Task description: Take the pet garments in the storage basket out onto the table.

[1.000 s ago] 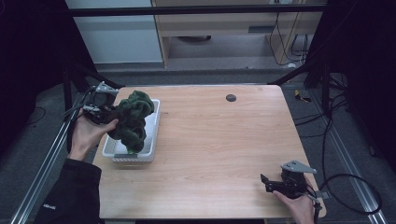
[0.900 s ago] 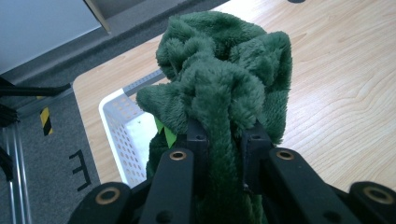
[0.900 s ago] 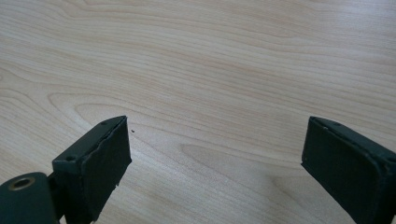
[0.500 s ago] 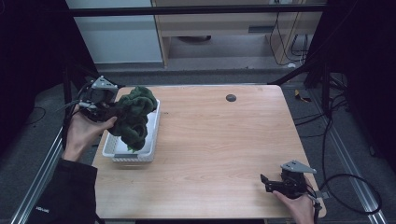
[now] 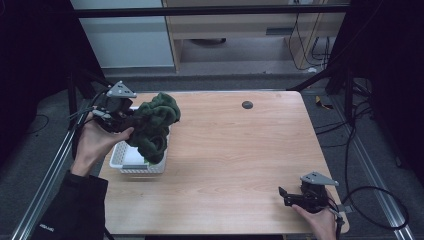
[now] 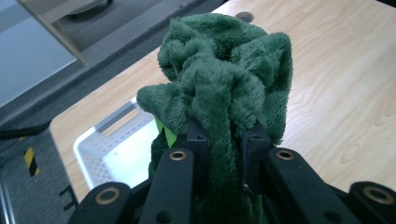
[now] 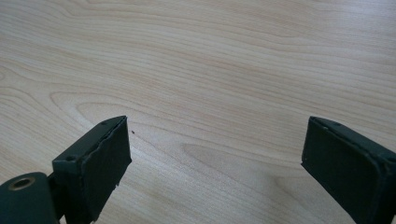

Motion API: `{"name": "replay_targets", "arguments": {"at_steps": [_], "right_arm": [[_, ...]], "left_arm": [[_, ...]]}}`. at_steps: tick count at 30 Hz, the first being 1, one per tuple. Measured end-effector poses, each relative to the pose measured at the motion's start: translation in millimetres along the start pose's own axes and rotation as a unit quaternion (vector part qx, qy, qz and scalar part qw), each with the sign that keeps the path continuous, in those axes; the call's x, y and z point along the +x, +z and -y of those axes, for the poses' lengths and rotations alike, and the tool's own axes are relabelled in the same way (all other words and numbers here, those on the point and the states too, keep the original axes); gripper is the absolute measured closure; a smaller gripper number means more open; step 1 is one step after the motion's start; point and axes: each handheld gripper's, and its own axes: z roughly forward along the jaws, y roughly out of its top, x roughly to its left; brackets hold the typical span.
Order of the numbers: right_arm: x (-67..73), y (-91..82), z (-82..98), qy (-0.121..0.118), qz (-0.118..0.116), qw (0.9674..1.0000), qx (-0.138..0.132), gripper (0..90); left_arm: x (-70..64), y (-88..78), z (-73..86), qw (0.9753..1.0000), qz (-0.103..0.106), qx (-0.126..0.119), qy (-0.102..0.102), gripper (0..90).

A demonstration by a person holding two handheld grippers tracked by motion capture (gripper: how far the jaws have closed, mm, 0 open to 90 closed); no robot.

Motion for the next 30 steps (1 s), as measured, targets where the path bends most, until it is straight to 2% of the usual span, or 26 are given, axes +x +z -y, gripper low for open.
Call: {"name": "replay_targets", "arguments": {"at_steps": [6, 11, 18, 30], "right_arm": [[-0.7, 0.1, 0.2, -0.004, 0.002, 1.0, -0.002, 8.1], [-0.8, -1.4, -0.5, -0.003, 0.003, 1.0, -0.008, 8.1], [-1.0, -2.9, -0.7, -0.001, 0.004, 0.9999, -0.012, 8.1], [-2.2, -5.9, -0.8, 0.002, 0.008, 0.9998, -0.019, 8.4]], "left_arm": [[-20.3, 0.6, -9.7, 0.9994, 0.023, -0.005, 0.026, 77.8], [-34.9, 3.8, -18.9, 0.9985, 0.031, -0.003, 0.044, 77.8], [-52.4, 14.8, -29.3, 0.9969, 0.046, 0.0, 0.063, 77.8], [-77.5, 39.3, -42.8, 0.9941, 0.068, 0.007, 0.084, 77.7]]}}
